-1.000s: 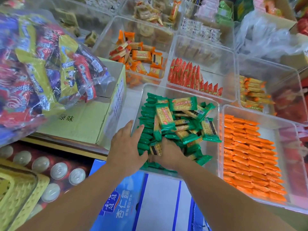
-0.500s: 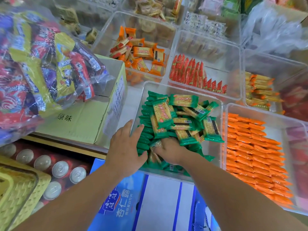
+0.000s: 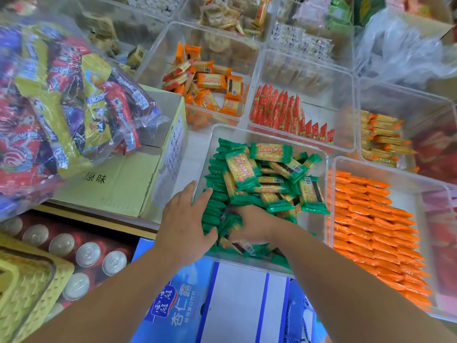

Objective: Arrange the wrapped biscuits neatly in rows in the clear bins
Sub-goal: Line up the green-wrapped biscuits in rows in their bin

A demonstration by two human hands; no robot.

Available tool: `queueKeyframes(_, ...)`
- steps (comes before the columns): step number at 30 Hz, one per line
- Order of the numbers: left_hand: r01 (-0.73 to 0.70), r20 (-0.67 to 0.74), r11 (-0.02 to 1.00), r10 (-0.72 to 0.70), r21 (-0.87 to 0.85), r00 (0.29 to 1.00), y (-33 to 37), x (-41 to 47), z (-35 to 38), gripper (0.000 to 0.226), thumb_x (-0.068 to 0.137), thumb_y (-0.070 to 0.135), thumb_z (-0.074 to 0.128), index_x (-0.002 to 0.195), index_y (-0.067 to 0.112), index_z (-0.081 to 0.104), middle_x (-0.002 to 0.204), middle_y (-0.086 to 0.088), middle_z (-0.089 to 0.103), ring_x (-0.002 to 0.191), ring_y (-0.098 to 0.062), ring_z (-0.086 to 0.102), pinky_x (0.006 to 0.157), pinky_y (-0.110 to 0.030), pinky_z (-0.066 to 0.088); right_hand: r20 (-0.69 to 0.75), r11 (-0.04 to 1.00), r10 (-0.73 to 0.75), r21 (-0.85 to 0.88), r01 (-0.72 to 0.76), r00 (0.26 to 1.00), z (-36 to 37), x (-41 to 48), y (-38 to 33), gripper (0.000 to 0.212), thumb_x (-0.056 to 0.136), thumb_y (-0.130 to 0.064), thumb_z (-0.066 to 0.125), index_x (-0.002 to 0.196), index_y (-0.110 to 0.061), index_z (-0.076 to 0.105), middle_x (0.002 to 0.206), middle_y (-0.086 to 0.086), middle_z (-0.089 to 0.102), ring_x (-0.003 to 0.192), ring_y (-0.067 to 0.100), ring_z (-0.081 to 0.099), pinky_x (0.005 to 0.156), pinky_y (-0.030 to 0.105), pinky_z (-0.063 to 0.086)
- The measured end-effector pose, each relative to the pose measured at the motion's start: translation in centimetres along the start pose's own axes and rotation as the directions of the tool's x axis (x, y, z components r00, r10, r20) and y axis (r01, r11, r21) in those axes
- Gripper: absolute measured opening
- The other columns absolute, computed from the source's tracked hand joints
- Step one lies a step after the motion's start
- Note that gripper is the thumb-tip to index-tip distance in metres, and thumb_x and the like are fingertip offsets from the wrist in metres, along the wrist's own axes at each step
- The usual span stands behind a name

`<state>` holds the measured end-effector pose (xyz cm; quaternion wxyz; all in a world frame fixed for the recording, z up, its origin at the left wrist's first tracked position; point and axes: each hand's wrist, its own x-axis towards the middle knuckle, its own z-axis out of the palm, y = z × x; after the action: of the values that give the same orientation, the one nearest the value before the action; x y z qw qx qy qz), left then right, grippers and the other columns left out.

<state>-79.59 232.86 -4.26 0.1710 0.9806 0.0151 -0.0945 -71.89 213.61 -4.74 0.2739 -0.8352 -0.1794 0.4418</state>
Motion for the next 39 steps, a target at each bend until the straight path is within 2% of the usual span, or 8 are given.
queueKeyframes(8,-0.004,-0.012,1.000,0.004,-0.016,1.000,-0.1,0.0,0.2,0.087,0.079,0.055,0.069,0.155,0.028,0.037,0.162,-0.012,0.022,0.142,-0.032,0.029,0.115,-0.049,0.032,-0.190,0.994,-0.102,-0.051,0.094,0.976,3.0,-3.6,1.9,0.066,0.081,-0.028,0.082,0.140,-0.030,0.053,0.119,-0.006,0.040,0.108,0.007,0.047,0.091,0.003,0.032)
queueKeyframes(12,-0.014,-0.013,1.000,0.013,-0.013,1.000,-0.1,-0.1,0.2,0.086,0.077,0.055,0.070,0.153,0.026,0.040,0.161,-0.012,0.023,0.140,-0.033,0.032,0.113,-0.049,0.034,-0.270,0.994,-0.080,0.053,0.098,0.960,3.8,-3.9,1.3,0.055,0.091,-0.038,0.072,0.139,-0.035,0.047,0.133,-0.009,0.040,0.116,0.011,0.049,0.102,0.024,0.042)
queueKeyframes(16,-0.011,-0.013,1.000,0.011,0.004,1.000,-0.1,0.0,0.1,0.083,0.079,0.056,0.067,0.152,0.026,0.041,0.160,-0.012,0.025,0.139,-0.033,0.033,0.112,-0.050,0.035,-0.199,0.996,-0.013,-0.094,-0.005,0.980,3.8,-3.6,0.6,0.049,0.100,-0.054,0.047,0.147,-0.048,0.032,0.149,-0.003,0.035,0.124,0.026,0.046,0.111,0.043,0.035)
queueKeyframes(21,-0.019,-0.012,1.000,0.019,0.009,1.000,-0.3,0.0,0.3,0.077,0.084,0.055,0.061,0.152,0.026,0.042,0.161,-0.014,0.025,0.140,-0.033,0.033,0.113,-0.050,0.034,-0.180,0.981,0.038,0.196,-0.002,0.983,4.0,-3.8,-0.3,0.035,0.099,-0.035,0.055,0.133,-0.043,0.048,0.137,-0.001,0.039,0.122,0.021,0.049,0.107,0.041,0.044)
queueKeyframes(25,-0.022,-0.008,1.000,0.022,0.005,1.000,-0.4,0.0,0.4,0.075,0.085,0.056,0.059,0.152,0.026,0.042,0.161,-0.014,0.025,0.140,-0.034,0.033,0.113,-0.051,0.034,-0.114,0.827,0.165,0.557,-0.075,0.980,3.6,-4.2,-0.2,0.033,0.098,-0.041,0.055,0.129,-0.038,0.044,0.134,-0.005,0.051,0.112,0.019,0.059,0.097,0.046,0.055)
queueKeyframes(32,-0.087,-0.094,0.994,0.092,0.060,0.991,0.1,-0.3,-0.1,0.068,0.078,0.053,0.065,0.139,0.024,0.054,0.160,-0.016,0.025,0.141,-0.040,0.032,0.114,-0.062,0.028,-0.171,0.929,0.138,0.364,-0.067,0.976,4.1,-4.4,0.6,0.068,0.092,-0.028,0.072,0.151,-0.030,0.037,0.131,-0.001,0.061,0.105,0.014,0.067,0.093,0.035,0.056)
queueKeyframes(36,-0.366,-0.265,0.925,0.381,0.103,0.886,0.2,-0.6,0.0,0.037,0.083,0.044,0.057,0.103,0.015,0.067,0.121,-0.010,0.055,0.117,-0.037,0.054,0.100,-0.053,0.040,-0.330,0.982,0.099,0.183,-0.039,0.939,4.4,-4.4,0.1,0.075,0.085,-0.024,0.080,0.150,-0.020,0.042,0.137,0.002,0.050,0.103,0.015,0.065,0.095,0.029,0.052)
queueKeyframes(39,-0.455,-0.178,0.875,0.480,0.164,0.859,0.7,-0.3,-0.5,0.036,0.086,0.048,0.052,0.097,0.017,0.068,0.102,0.000,0.062,0.102,-0.027,0.059,0.095,-0.045,0.039,-0.397,0.995,0.095,-0.002,-0.104,0.913,4.2,-4.3,-0.4,0.064,0.086,-0.031,0.075,0.144,-0.027,0.048,0.129,0.000,0.063,0.106,0.020,0.064,0.092,0.032,0.050)
